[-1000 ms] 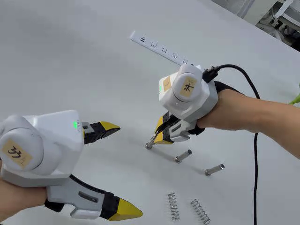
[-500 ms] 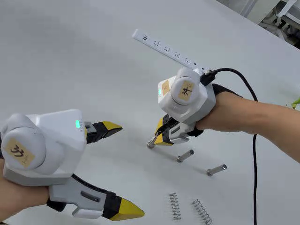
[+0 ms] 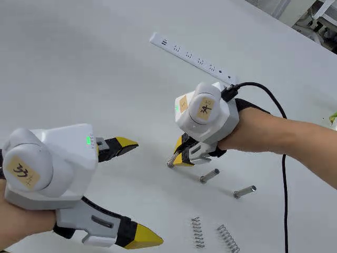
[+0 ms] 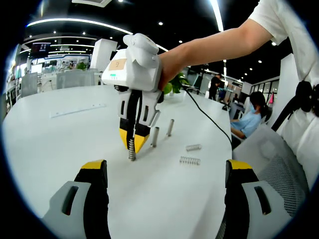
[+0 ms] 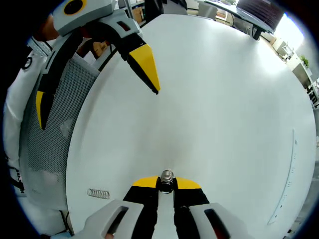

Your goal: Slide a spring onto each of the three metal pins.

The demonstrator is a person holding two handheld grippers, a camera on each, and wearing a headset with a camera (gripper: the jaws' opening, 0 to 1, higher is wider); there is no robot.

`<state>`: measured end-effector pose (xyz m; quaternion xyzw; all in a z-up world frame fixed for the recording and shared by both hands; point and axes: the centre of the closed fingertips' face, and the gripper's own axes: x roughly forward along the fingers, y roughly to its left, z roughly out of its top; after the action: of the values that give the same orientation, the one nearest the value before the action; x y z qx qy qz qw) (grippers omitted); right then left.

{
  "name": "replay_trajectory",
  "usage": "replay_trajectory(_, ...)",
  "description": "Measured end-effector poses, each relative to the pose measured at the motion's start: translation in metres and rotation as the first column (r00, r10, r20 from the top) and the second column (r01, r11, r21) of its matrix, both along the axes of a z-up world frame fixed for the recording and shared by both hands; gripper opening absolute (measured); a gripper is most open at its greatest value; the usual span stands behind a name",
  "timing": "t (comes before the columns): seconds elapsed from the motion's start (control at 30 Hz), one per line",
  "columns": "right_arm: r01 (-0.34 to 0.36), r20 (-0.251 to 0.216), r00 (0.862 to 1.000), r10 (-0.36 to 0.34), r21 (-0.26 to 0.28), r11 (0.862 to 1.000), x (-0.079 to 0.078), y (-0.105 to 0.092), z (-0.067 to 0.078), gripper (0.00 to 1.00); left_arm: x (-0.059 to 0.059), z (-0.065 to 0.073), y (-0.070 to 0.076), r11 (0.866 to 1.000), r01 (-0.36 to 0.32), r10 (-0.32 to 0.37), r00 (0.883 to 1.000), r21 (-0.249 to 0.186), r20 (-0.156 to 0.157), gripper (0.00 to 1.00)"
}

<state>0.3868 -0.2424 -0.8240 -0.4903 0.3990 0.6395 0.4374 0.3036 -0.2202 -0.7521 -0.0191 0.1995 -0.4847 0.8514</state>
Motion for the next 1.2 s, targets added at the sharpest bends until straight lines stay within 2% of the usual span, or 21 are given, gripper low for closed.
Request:
replay_trajectory(0.73, 0.018, -0.006, 1.000, -0.018, 0.022, 1.000, -0.003, 0.002, 0.002, 0.11, -0.003, 0.001, 0.000, 1.000, 0.005, -0.005, 1.000, 0.006, -0.002, 0.97)
replay_trajectory(1.0, 0.041, -0.001, 0.999, -0.041, 0.052, 0.998, -0.002, 0.003, 0.011, 0.15, -0.003, 0.003, 0.000, 1.000, 0.008, -0.008, 1.000, 0.014, 0.001, 0.97)
replay_trajectory(1.2, 0.071, 0.012, 0.997, -0.073, 0.096, 0.993, 0.000, 0.004, 0.025, 0.21, -0.005, 0.005, 0.000, 1.000, 0.016, -0.016, 1.000, 0.024, 0.002, 0.97)
